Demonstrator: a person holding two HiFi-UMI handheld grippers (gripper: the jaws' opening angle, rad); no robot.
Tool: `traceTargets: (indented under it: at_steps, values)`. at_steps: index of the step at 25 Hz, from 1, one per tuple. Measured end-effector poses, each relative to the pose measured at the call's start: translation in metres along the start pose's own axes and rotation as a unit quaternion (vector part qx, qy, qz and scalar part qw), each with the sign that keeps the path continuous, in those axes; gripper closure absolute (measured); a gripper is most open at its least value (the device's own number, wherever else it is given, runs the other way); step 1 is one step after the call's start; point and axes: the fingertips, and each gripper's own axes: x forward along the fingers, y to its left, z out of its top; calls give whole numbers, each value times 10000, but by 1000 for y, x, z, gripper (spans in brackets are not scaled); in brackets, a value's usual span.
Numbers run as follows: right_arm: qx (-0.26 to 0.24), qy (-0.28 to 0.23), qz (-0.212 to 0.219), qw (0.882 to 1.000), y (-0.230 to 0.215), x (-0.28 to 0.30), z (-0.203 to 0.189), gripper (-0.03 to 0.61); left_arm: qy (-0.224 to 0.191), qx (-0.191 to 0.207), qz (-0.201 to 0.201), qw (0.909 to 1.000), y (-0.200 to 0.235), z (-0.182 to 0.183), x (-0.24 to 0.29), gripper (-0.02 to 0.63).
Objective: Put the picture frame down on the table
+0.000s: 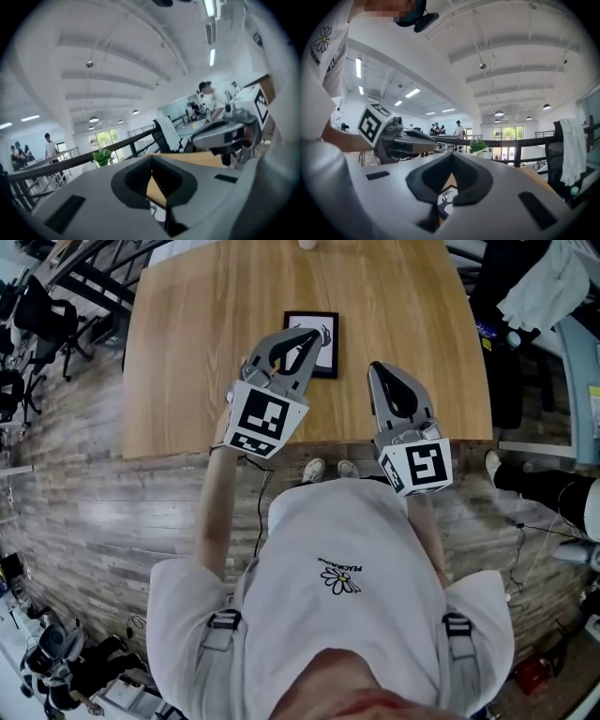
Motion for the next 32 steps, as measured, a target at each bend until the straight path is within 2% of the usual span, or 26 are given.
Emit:
traceTargets:
  at_steps: [1,3,5,7,13,15,20,32]
  values:
    - [11,-23,-45,10000,-1,-1,0,569,-324,-251,61,9991,-6,4,-6,600]
    - [66,-16,-134,9999,-2,-2,1,569,-639,-658,628,9938,-4,0,-18,600]
    - [95,2,-178,9998,-2,-1,1,569,-639,-1099,1401,9819,7,-13,-33,600]
    - [91,19,-216,9997,0,-2,0,569,-584,-1489,1896,9687,11,-24,-47,600]
    - [167,150,-271,9994,7,-4,-13,569,-196,-2022,2449,9480,2,-54,-62,600]
    - [-2,172,-333,9993,7,-4,-13,569,-229,-1996,2578,9451,0,-52,-65,600]
    - [56,218,-438,9988,4,-6,-18,569,-354,-1727,2563,9504,-3,-37,-65,601]
    - [57,236,-456,9987,-2,-6,-22,569,-105,-1996,2602,9446,-5,-52,-63,600]
